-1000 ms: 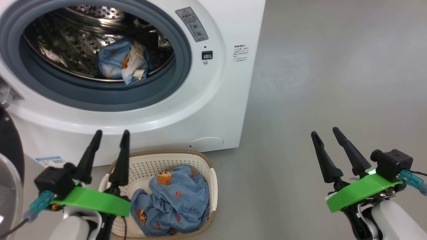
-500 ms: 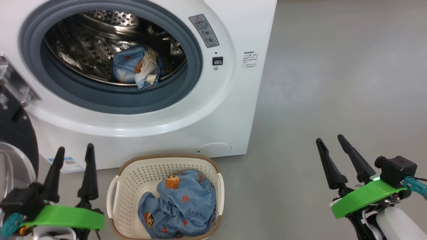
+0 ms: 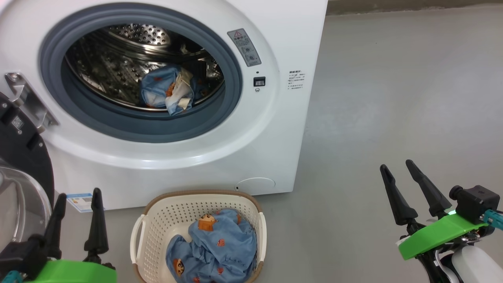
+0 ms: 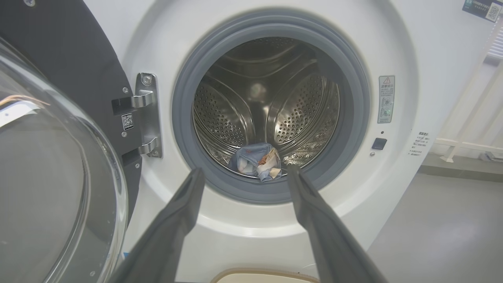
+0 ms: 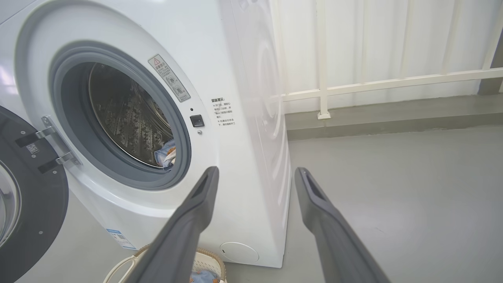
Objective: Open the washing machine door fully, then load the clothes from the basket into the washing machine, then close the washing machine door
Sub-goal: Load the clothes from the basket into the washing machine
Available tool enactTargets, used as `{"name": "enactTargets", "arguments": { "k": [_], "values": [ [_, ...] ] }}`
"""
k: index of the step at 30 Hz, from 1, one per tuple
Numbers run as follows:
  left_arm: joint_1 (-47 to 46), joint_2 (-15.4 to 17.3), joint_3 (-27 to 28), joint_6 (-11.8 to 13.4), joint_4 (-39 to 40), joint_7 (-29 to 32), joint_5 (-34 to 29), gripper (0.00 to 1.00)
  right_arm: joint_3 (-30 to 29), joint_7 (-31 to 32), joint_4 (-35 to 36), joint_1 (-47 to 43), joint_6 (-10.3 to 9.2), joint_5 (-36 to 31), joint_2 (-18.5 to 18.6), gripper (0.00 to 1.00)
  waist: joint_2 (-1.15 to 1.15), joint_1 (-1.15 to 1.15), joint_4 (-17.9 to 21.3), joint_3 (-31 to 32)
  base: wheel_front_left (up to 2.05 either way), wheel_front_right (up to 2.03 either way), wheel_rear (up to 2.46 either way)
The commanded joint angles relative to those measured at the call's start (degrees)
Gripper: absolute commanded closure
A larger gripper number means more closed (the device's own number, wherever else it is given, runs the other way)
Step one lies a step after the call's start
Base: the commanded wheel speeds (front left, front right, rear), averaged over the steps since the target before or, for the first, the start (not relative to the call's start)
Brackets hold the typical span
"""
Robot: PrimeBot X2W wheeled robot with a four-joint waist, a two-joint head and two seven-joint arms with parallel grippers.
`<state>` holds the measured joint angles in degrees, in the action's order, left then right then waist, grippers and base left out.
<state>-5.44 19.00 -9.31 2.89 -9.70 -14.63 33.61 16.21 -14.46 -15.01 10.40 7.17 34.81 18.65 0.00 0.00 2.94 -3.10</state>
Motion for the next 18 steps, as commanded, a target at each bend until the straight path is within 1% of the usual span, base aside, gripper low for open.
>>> {"name": "enactTargets", "arguments": {
  "k": [1,18],
  "values": [
    [-0.6,1.5,2.4,0.5,1.4,-0.4,-0.4,0.00,0.3,-0.5,1.7,-0.4,0.32,-0.7,1.5,0.00,0.00,0.00,0.1,0.3,0.00,0.00,0.00],
    [-0.1,0.2,2.7,0.2,0.8,-0.4,-0.5,0.00,-1.0,-0.5,3.2,-0.8,0.32,-1.3,1.9,0.00,0.00,0.00,-0.4,0.0,0.00,0.00,0.00]
  ]
}}
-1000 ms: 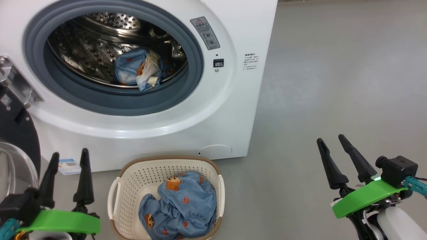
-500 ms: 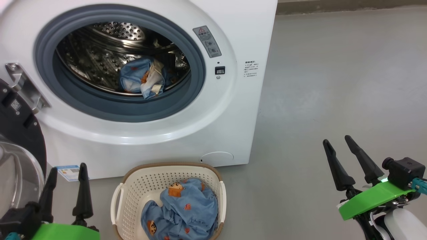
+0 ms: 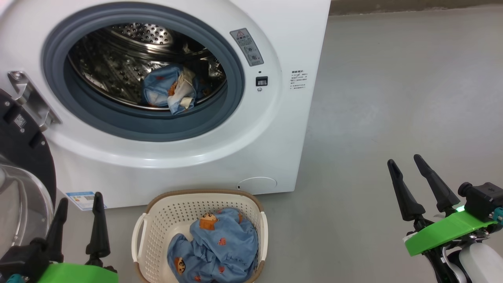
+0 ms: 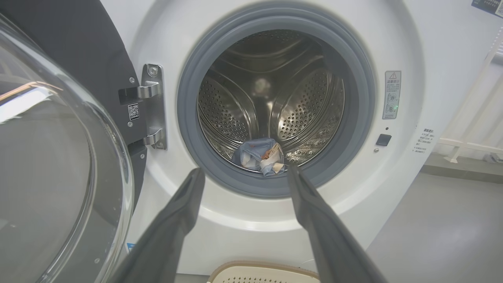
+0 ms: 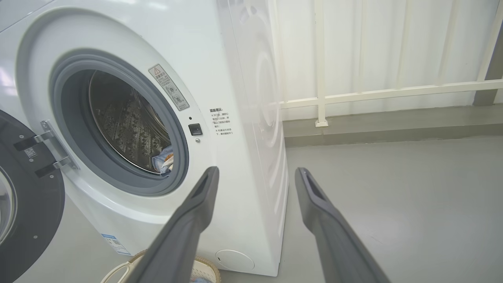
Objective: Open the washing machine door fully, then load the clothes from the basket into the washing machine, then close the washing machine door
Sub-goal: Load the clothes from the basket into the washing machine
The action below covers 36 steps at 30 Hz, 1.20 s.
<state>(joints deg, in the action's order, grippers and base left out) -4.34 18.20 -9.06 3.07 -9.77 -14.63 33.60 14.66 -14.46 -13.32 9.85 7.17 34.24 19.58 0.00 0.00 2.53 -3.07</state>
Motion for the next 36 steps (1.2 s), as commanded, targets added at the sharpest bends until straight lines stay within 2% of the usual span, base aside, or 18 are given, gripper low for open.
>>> {"name": "enactTargets", "arguments": {
  "k": [1,12,19,28,36],
  "values": [
    [-1.2,1.0,2.5,-0.1,0.8,-0.4,-0.5,0.00,0.5,-0.5,1.5,-0.2,0.32,-0.7,0.9,0.00,0.00,0.00,0.0,-0.1,0.00,0.00,0.00],
    [-1.7,0.9,2.2,-0.7,-0.1,-0.1,-0.4,0.00,0.5,-0.5,1.5,0.0,0.32,-1.0,0.4,0.00,0.00,0.00,0.2,-0.9,0.00,0.00,0.00],
    [-2.9,0.3,-0.1,-1.8,-2.3,2.0,-0.1,0.00,0.5,-0.5,1.8,0.4,0.32,-1.2,0.1,0.00,0.00,0.00,0.8,-2.9,0.00,0.00,0.00],
    [-7.9,-0.2,-3.5,-4.4,-9.5,5.7,0.1,0.00,-0.1,-0.5,2.6,1.7,0.32,-2.1,-1.3,0.00,0.00,0.00,3.1,-9.4,0.00,0.00,0.00],
    [-15.6,0.0,-6.4,-7.7,-19.5,9.9,0.5,0.00,-1.0,-0.5,3.6,4.0,0.32,-3.6,-3.9,0.00,0.00,0.00,5.4,-17.2,0.00,0.00,0.00]
  ]
}}
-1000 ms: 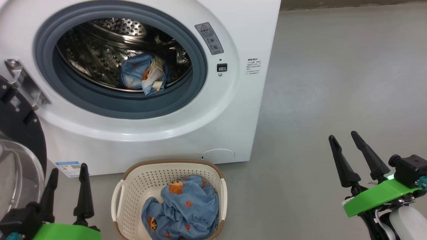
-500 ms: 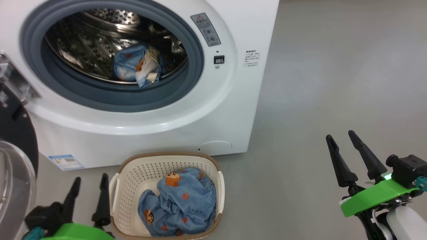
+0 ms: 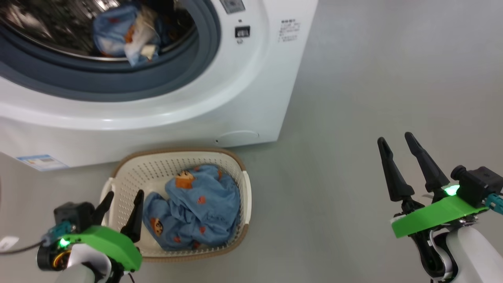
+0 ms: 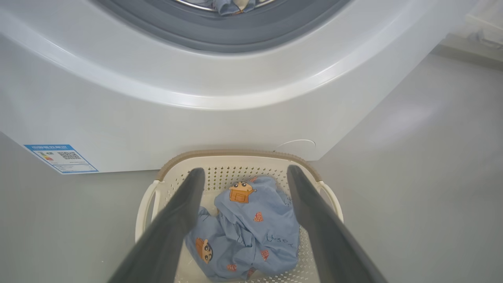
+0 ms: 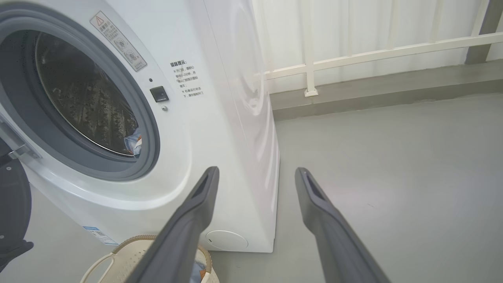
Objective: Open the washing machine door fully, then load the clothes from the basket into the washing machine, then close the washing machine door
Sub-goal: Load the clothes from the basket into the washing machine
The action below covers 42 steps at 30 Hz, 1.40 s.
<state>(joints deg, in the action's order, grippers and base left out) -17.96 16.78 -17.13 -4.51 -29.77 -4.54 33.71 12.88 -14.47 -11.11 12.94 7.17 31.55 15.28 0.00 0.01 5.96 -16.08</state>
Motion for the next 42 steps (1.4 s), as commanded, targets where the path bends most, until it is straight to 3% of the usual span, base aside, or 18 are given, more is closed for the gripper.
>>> {"name": "enactTargets", "arguments": {
  "k": [1,9,22,42],
  "values": [
    [-3.0,1.3,1.3,-0.5,-0.8,0.3,0.6,0.00,0.8,-0.5,1.5,1.2,0.32,-1.1,0.1,0.00,0.00,-0.01,2.3,-5.1,0.00,0.00,0.00],
    [-9.6,0.9,-2.6,-2.5,-10.1,5.3,2.3,0.00,0.6,-0.5,2.3,3.4,0.32,-2.3,-2.1,0.00,0.00,-0.01,4.1,-10.9,0.00,0.00,0.00],
    [-21.6,2.3,-10.3,-3.0,-25.6,9.3,3.8,0.00,1.3,-0.5,3.7,7.6,0.32,-4.0,-6.6,0.00,0.00,-0.01,8.5,-22.3,0.00,0.00,0.00],
    [-33.3,6.1,-11.8,-3.0,-36.7,13.4,10.5,0.00,2.5,-0.5,5.3,10.6,0.32,-4.8,-10.3,0.00,0.00,-0.01,13.5,-34.3,0.00,0.00,0.00]
  ]
}}
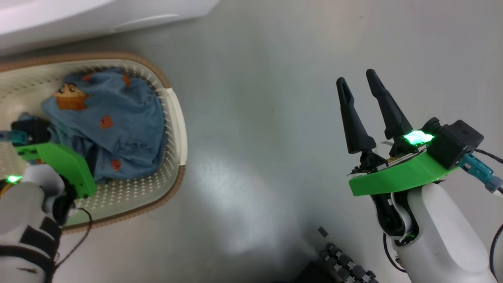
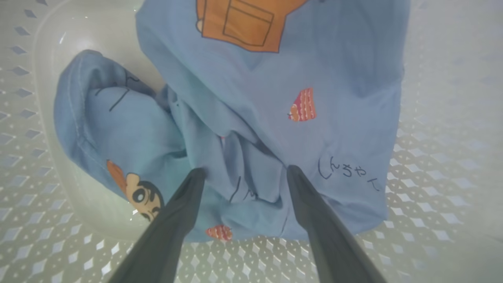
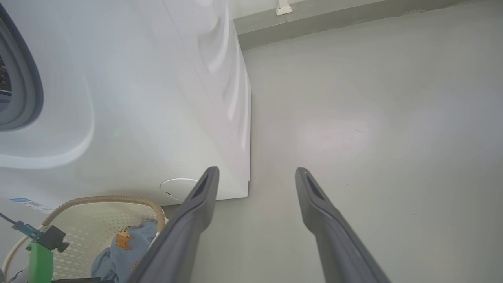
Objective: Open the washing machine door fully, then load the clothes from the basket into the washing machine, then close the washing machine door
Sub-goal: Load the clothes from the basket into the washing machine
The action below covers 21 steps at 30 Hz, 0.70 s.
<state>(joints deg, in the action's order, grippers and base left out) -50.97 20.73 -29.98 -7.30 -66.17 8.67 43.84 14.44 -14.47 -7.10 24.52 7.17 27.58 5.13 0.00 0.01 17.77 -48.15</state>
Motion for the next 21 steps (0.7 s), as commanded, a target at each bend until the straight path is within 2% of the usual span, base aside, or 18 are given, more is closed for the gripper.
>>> {"name": "enactTargets", "arguments": {
  "k": [1,11,18,21],
  "values": [
    [-0.9,2.4,1.0,-0.2,-1.1,0.3,0.3,0.00,1.0,-0.5,1.4,-0.9,0.32,-0.8,-0.3,0.00,0.00,-0.01,1.9,-2.7,0.00,0.00,0.00],
    [-5.2,3.2,0.6,-0.2,-3.9,0.4,0.5,0.00,1.5,-0.5,1.7,-0.2,0.32,-0.8,-1.4,0.00,0.00,-0.01,3.7,-5.8,0.00,0.00,0.00],
    [-7.0,2.5,-2.6,-0.2,-4.6,0.6,-1.8,0.00,2.1,-0.5,1.8,-0.1,0.32,-0.7,-1.8,0.00,0.00,-0.01,4.7,-6.6,0.00,0.00,0.00],
    [-7.7,3.3,-5.3,1.5,-5.4,0.5,-4.8,0.00,2.4,-0.5,1.8,0.0,0.32,-0.6,-1.9,0.00,0.00,-0.01,5.2,-6.9,0.00,0.00,0.00]
  ]
}}
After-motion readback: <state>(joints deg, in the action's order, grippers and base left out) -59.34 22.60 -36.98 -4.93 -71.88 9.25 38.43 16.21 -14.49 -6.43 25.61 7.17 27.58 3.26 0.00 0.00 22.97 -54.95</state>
